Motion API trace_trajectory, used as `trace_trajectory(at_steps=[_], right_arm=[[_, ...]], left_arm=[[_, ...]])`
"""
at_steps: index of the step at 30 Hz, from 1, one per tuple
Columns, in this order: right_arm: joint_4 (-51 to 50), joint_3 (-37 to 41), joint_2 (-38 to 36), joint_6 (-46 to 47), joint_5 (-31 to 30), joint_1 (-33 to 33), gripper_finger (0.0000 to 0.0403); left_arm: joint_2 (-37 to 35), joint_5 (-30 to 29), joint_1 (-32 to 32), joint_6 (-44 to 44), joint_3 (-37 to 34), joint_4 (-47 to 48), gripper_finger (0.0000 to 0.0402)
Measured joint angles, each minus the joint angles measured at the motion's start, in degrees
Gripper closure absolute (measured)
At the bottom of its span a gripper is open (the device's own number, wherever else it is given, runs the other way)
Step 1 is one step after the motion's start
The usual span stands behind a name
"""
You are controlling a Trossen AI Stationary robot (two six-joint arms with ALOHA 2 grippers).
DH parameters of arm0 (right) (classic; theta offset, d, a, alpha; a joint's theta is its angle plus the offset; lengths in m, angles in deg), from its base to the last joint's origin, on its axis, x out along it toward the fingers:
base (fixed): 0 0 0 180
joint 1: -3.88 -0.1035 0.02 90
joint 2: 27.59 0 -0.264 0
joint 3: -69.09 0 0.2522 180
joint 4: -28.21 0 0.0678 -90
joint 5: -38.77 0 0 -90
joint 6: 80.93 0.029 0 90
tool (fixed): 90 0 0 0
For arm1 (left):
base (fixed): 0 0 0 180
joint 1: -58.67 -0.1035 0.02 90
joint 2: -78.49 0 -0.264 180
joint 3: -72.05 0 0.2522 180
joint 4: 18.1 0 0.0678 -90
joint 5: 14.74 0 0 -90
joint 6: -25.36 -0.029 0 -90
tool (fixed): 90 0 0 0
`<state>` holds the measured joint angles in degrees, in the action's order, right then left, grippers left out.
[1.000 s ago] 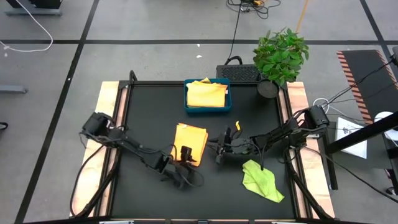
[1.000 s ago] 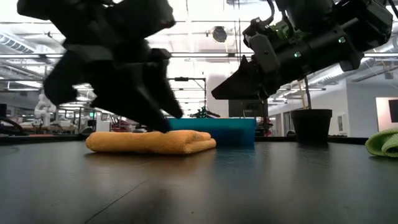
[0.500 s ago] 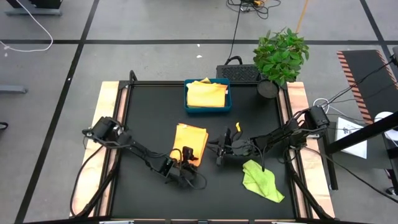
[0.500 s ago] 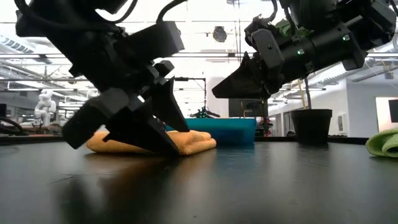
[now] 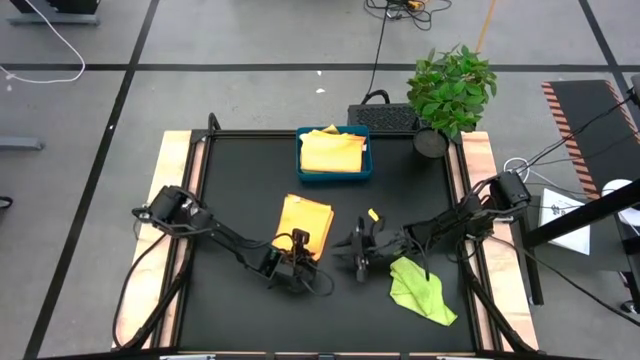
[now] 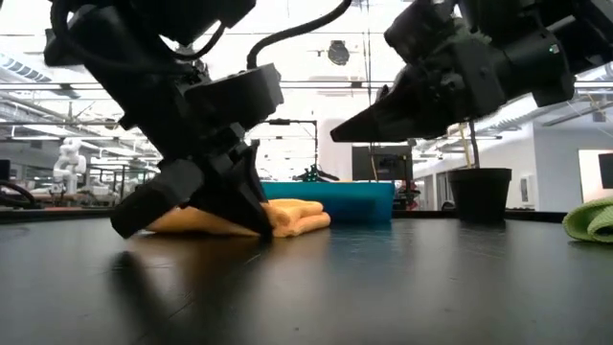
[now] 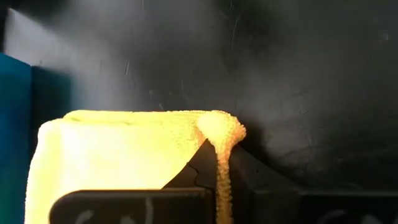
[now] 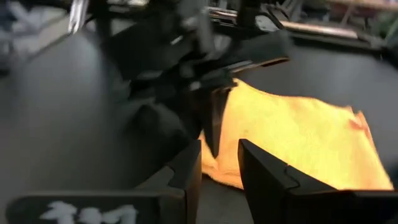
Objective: Fold microfiber towels
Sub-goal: Stack the orange microfiber towel on top of the orange microfiber towel in the bin
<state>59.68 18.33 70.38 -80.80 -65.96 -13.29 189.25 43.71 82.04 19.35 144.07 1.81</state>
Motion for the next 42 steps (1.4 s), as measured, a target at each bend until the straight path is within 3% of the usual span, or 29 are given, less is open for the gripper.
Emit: trace_trajectory(at_steps=[6,11,17,23,31,42], right_arm=[[-0.37,0.00,0.97,-13.35,0.01,-0.59,0.0265],[1.92,0.04,5.44,-18.31,-0.08,0.60,0.0194],[12.15,-0.13,12.14,-24.56,-0.52,3.49,0.0113],[14.03,-2.81,17.06,-28.28,0.85,7.19,0.0089],[13.48,-5.33,20.85,-28.77,1.75,10.70,0.0119],[8.72,-5.25,20.59,-28.99,1.35,11.17,0.0301]], left_arm=[[-5.49,2.83,0.07,1.27,-0.06,2.14,0.0393],[-9.61,2.96,0.11,2.06,0.04,4.78,0.0396],[-11.89,2.99,0.26,2.33,0.04,6.16,0.0396],[-12.42,3.06,0.42,2.29,0.04,5.85,0.0393],[-12.46,3.49,0.98,2.35,0.06,6.38,0.0394],[-18.78,1.77,3.63,3.55,0.13,9.15,0.0396]])
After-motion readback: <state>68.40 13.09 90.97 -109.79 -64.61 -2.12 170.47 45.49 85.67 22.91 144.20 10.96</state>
